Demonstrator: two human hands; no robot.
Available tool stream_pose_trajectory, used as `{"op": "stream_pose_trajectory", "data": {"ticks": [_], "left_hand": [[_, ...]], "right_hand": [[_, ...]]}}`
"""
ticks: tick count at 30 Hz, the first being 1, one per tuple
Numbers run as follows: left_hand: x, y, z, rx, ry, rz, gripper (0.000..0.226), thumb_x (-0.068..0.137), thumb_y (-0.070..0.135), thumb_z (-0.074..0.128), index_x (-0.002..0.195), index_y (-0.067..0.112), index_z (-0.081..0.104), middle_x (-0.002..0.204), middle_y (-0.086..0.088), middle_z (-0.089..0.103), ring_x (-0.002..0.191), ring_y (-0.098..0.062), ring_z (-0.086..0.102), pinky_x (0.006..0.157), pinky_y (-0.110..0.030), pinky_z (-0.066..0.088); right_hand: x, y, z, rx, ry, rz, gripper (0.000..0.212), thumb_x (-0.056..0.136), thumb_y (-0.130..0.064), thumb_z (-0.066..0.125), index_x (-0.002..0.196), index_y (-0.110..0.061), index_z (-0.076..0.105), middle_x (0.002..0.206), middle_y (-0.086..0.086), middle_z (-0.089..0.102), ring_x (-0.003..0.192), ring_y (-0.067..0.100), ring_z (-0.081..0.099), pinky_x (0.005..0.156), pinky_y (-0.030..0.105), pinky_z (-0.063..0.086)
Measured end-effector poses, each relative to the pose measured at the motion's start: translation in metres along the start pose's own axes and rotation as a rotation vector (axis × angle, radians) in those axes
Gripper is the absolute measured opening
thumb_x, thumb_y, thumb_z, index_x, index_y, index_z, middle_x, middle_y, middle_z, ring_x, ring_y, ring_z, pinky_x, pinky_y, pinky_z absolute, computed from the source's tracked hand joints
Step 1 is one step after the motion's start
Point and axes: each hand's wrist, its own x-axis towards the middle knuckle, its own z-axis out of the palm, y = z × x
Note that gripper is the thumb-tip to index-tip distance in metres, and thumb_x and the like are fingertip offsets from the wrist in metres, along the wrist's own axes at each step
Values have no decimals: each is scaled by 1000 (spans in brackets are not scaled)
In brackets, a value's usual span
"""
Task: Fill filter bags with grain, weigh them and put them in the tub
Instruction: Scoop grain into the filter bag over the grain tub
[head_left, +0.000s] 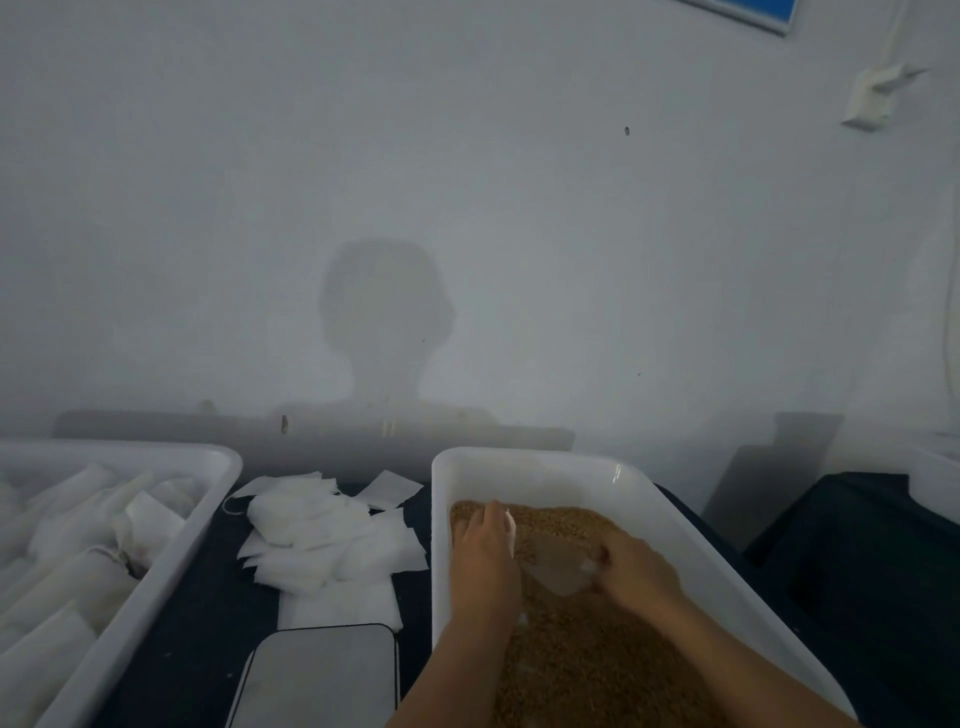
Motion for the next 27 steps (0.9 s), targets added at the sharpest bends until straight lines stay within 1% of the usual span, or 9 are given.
{"op": "stream_pose_trajectory", "data": {"ticks": [3, 6, 9, 12, 15, 19, 21, 23, 27], "left_hand": [[0, -1, 1, -12, -70, 51, 46, 74, -14, 47, 64, 26, 24, 69, 12, 30, 76, -14, 33, 53, -22, 21], [2, -2, 6, -50, -109, 103, 31, 79, -10, 47, 69, 18, 40, 71, 7, 40, 77, -15, 37, 56, -20, 23], [3, 0, 8, -87, -204, 202, 18, 83, -7, 50, 77, 9, 56, 79, -2, 52, 77, -16, 47, 62, -19, 30], [1, 4, 10, -154, -305, 260, 16, 81, -10, 54, 78, 2, 65, 74, 3, 52, 70, -7, 49, 67, -10, 38], [-1, 5, 8, -214, -350, 237, 18, 85, -8, 54, 81, 2, 68, 77, 5, 53, 78, -11, 53, 78, -21, 47], [-4, 6, 4, -181, -333, 338, 14, 79, -10, 60, 76, -1, 69, 82, -8, 61, 76, -8, 51, 65, 0, 35], [-4, 6, 4, -187, -333, 350, 13, 80, -9, 61, 76, 0, 70, 84, -12, 63, 77, -7, 51, 67, -3, 39], [-4, 6, 4, -178, -339, 359, 11, 82, -6, 62, 78, 1, 70, 85, -11, 62, 79, -8, 50, 72, -14, 45], [-5, 7, 3, -141, -324, 356, 10, 84, 2, 63, 81, 6, 71, 88, -5, 64, 87, -13, 53, 78, -27, 46]], "right_hand": [[-5, 15, -28, 71, 40, -21, 20, 90, -36, 60, 75, -25, 53, 80, -13, 59, 73, 3, 55, 67, 22, 45], [-13, 29, -72, 72, -16, -46, 15, 83, -33, 70, 78, -23, 59, 82, -9, 65, 68, 5, 60, 66, 24, 50], [-22, 36, -115, 90, -67, -92, 11, 79, -23, 74, 81, -17, 65, 80, -3, 69, 62, 8, 63, 58, 21, 48], [-29, 35, -144, 45, -116, -156, 9, 76, -16, 76, 77, -15, 67, 74, 1, 71, 56, 6, 61, 55, 16, 44], [-34, 34, -155, -32, -177, -177, 11, 76, -16, 75, 71, -19, 66, 72, 1, 71, 60, 10, 63, 60, 16, 46], [-38, 31, -152, -118, -237, -179, 9, 75, -16, 73, 73, -20, 66, 72, 1, 70, 60, 7, 60, 67, 24, 49], [-41, 29, -150, -131, -263, -173, 9, 76, -16, 73, 74, -20, 65, 73, 0, 69, 61, 7, 59, 71, 27, 52], [-42, 25, -149, -167, -274, -170, 10, 77, -18, 73, 75, -21, 64, 73, -3, 67, 63, 6, 59, 75, 30, 53], [-41, 17, -152, -266, -238, -158, 9, 75, -22, 74, 78, -23, 66, 73, -9, 67, 66, 3, 61, 77, 31, 53]]}}
